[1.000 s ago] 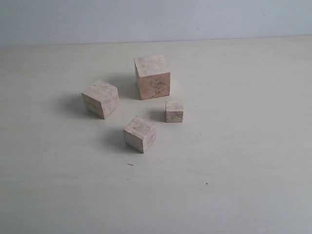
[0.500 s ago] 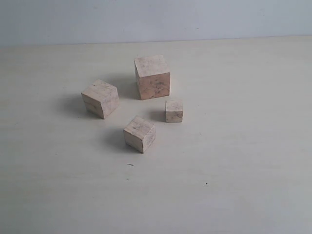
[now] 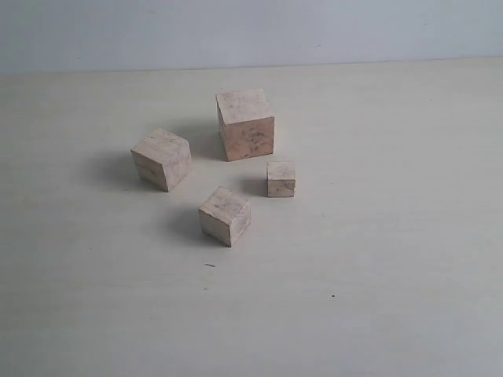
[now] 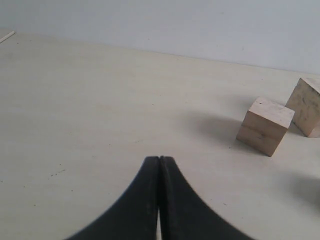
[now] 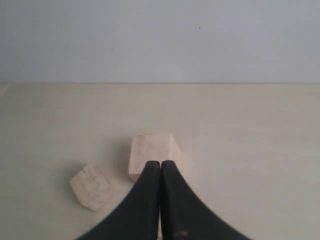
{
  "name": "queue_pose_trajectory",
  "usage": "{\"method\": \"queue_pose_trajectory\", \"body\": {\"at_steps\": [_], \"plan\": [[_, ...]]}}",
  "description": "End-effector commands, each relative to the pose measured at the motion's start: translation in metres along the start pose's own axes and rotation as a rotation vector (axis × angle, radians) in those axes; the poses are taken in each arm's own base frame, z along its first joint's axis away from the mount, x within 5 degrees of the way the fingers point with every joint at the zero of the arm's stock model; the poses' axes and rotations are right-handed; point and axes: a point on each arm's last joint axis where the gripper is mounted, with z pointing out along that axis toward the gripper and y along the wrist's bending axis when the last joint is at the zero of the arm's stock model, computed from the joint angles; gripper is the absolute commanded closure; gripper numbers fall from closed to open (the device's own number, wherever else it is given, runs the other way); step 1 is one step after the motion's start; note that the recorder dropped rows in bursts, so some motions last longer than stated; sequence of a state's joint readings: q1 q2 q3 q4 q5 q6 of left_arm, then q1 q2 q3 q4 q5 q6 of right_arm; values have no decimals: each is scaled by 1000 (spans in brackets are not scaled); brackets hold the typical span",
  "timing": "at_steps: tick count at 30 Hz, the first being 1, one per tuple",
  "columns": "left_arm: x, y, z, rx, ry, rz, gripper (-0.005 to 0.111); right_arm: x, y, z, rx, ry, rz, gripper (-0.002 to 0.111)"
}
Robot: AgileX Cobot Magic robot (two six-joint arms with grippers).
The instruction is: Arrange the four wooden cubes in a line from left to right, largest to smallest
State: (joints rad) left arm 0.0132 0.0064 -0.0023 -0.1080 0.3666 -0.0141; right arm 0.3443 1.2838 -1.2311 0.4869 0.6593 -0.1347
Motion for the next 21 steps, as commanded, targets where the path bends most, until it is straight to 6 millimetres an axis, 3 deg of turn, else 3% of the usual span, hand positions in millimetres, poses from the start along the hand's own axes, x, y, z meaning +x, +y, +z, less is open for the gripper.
{"method": "queue_pose_trajectory", "body": {"at_steps": [1, 7, 16, 21], "plan": [[0, 0, 0, 7, -9, 2, 107, -2, 6, 24, -139, -1, 54, 108], [0, 0, 0, 7, -9, 2, 107, 21, 39, 62, -261, 102, -160, 108], [0, 0, 0, 7, -9, 2, 107, 72, 68, 121, -15, 247, -281, 108], [0, 0, 0, 7, -9, 2, 107, 90, 83, 145, 37, 281, -363, 96]]}}
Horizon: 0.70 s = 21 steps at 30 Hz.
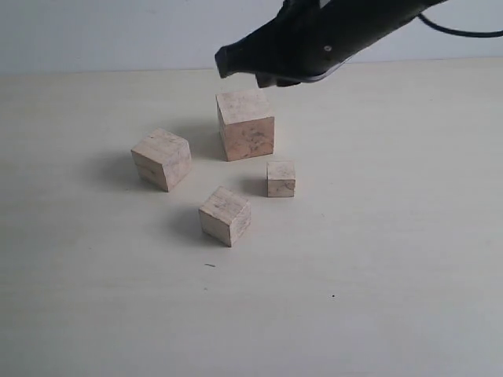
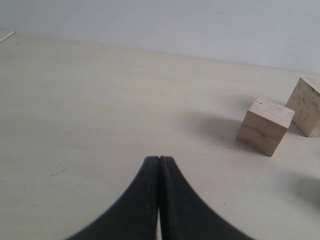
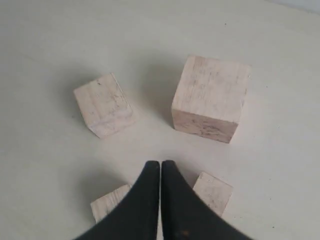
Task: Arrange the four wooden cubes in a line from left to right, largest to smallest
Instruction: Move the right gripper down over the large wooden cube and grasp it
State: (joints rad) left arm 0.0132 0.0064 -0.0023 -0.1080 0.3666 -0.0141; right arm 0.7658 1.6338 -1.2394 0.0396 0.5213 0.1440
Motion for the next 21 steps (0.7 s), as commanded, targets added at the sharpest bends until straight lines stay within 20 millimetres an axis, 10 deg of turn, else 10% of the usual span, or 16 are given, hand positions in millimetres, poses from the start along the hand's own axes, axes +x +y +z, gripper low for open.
{"method": "queue_pose_trajectory", "body": {"at_steps": [1, 9, 14, 21], "plan": [[0, 0, 0, 7, -9, 2, 107, -8, 18, 20, 44, -19, -96, 86], [0, 0, 0, 7, -9, 2, 107, -20, 16, 61, 133, -46, -199, 3], [0, 0, 0, 7, -9, 4, 107, -3, 11, 101, 166, 1, -198, 3], [0, 0, 0, 7, -9, 4, 107, -4, 8, 101, 195, -27, -20, 3]]}}
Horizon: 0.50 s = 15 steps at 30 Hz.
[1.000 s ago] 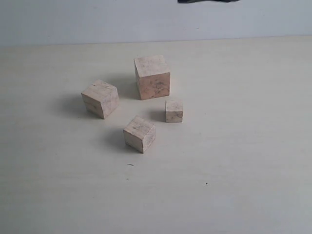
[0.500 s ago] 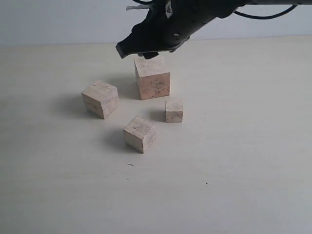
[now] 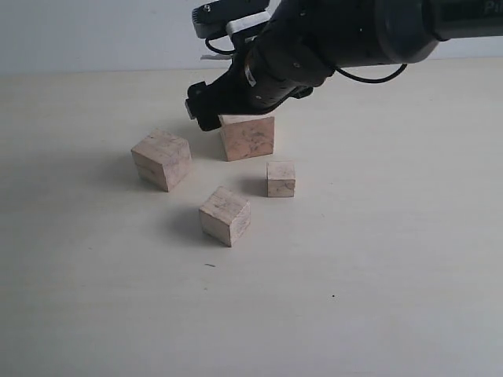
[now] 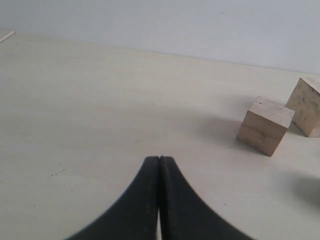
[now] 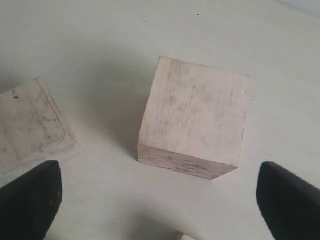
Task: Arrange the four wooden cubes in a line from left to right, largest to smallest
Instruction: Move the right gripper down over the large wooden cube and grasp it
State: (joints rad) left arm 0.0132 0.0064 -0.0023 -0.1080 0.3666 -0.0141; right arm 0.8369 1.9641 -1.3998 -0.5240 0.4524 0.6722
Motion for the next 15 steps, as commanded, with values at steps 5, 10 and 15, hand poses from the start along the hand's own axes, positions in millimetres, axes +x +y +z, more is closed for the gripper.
{"method": "queue_pose_trajectory", "body": {"at_steps": [5, 10, 15], "plan": [[0, 0, 0, 7, -9, 4, 107, -8, -7, -1, 21, -59, 2, 3], [0, 0, 0, 7, -9, 4, 107, -12, -20, 17, 48, -64, 34, 3], [0, 0, 0, 7, -9, 4, 107, -23, -15, 32, 39, -91, 39, 3]]}}
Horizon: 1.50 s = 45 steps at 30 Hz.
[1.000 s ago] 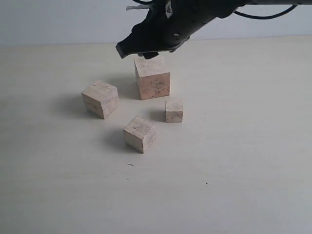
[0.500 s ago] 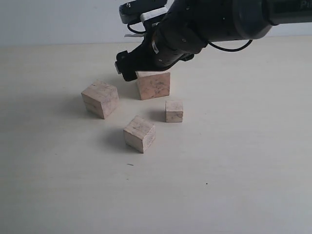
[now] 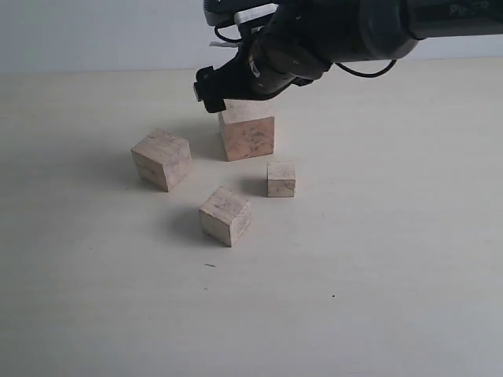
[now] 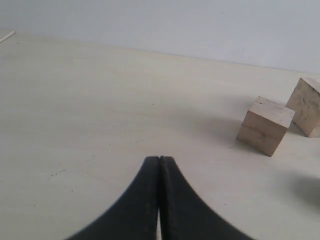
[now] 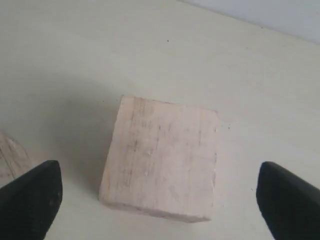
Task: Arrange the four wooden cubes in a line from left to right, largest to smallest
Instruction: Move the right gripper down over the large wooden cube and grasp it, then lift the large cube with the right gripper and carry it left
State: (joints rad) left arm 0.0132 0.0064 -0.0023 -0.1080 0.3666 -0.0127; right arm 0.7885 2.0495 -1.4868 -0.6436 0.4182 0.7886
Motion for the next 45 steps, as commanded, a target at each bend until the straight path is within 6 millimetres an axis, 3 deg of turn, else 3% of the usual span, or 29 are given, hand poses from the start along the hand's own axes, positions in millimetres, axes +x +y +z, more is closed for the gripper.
{"method": "queue_pose_trajectory", "body": {"at_steps": [1, 12, 21, 23, 26, 32, 41, 45], "plan": [[0, 0, 0, 7, -9, 3, 107, -7, 2, 13, -1, -23, -3, 3], [0, 0, 0, 7, -9, 3, 107, 7, 2, 56, 76, 76, 2, 3], [0, 0, 0, 7, -9, 3, 107, 12, 3, 65, 61, 94, 58, 6], [0, 0, 0, 7, -9, 3, 107, 13, 3, 65, 60, 94, 61, 14], [0, 0, 0, 7, -9, 3, 107, 13, 3, 65, 59, 95, 63, 39], [0, 0, 0, 7, -9, 3, 107, 9, 2, 60, 62, 96, 0, 109], [0, 0, 0, 7, -9, 3, 107, -26, 2, 16, -1, -8, -75, 108], [0, 0, 0, 7, -9, 3, 107, -39, 8, -10, -112, -29, -81, 108]]}}
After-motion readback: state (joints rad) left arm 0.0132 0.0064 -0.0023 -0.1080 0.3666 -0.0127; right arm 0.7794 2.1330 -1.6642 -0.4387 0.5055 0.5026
